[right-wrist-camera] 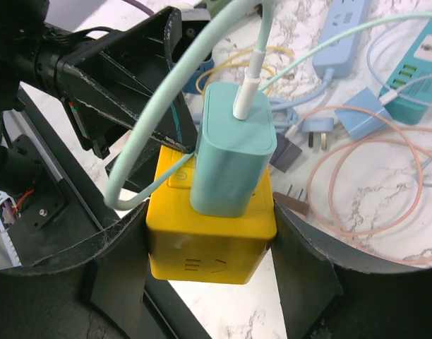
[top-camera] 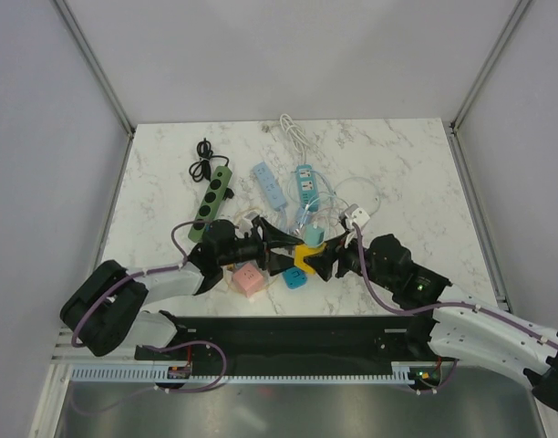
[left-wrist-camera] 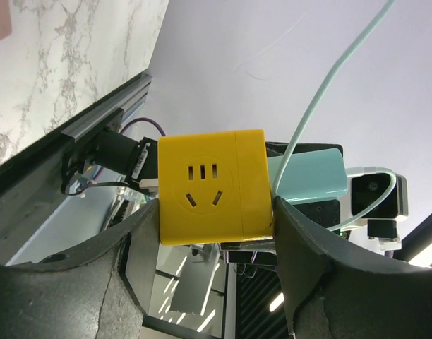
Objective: Pull the plug off the socket
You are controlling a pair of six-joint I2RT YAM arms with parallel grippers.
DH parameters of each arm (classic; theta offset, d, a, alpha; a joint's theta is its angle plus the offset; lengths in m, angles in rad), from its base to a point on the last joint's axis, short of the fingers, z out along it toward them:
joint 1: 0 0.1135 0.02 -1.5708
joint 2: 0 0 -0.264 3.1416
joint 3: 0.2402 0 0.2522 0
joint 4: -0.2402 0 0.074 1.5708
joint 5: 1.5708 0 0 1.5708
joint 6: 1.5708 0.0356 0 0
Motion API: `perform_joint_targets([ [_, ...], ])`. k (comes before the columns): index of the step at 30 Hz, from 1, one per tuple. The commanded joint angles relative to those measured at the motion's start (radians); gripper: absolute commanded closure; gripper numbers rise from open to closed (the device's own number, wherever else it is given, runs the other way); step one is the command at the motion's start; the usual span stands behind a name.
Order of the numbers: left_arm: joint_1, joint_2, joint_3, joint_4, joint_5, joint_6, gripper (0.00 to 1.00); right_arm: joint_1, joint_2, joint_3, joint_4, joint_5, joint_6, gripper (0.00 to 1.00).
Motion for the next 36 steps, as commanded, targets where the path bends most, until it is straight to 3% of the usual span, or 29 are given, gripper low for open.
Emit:
perform_joint_targets([
  [1, -0.009, 0.046, -0.015, 0.289, 0.017, -0.008, 0.98, 0.020, 0.053, 0.056, -0.052, -0.017, 0.060, 0.75],
  [5, 0.024, 0.211, -0.002, 0.478, 0.086, 0.044, 0.98, 0.020, 0.111, 0.104, -0.188, -0.017, 0.101, 0.36],
  [9, 0.076, 0.397, 0.043, 0.766, 0.137, 0.000, 0.98, 0.015, 0.128, 0.144, -0.261, -0.017, 0.135, 0.16],
  [10, 0.087, 0.434, 0.058, 0.902, 0.143, -0.049, 0.98, 0.012, 0.108, 0.141, -0.267, -0.018, 0.146, 0.12],
  [12, 0.112, 0.506, 0.127, 0.943, 0.192, -0.083, 0.98, -0.002, 0.079, 0.131, -0.278, -0.030, 0.158, 0.04],
  [16, 0.141, 0.480, 0.208, 0.910, 0.247, -0.019, 0.98, -0.069, -0.025, 0.092, -0.314, -0.082, 0.202, 0.02],
  [23, 0.161, 0.322, 0.316, 0.496, 0.355, 0.266, 0.98, -0.274, -0.084, 0.053, -0.387, -0.219, 0.343, 0.02],
  [27, 0.161, 0.268, 0.342, 0.361, 0.379, 0.403, 0.98, -0.402, -0.034, 0.061, -0.370, -0.343, 0.393, 0.03],
  [33, 0.165, 0.239, 0.327, 0.316, 0.395, 0.452, 0.98, -0.670, -0.016, 0.027, -0.165, -0.732, 0.491, 0.03],
  [36, 0.165, 0.229, 0.327, 0.282, 0.398, 0.483, 0.98, -0.767, -0.004, -0.016, 0.038, -0.895, 0.570, 0.04],
])
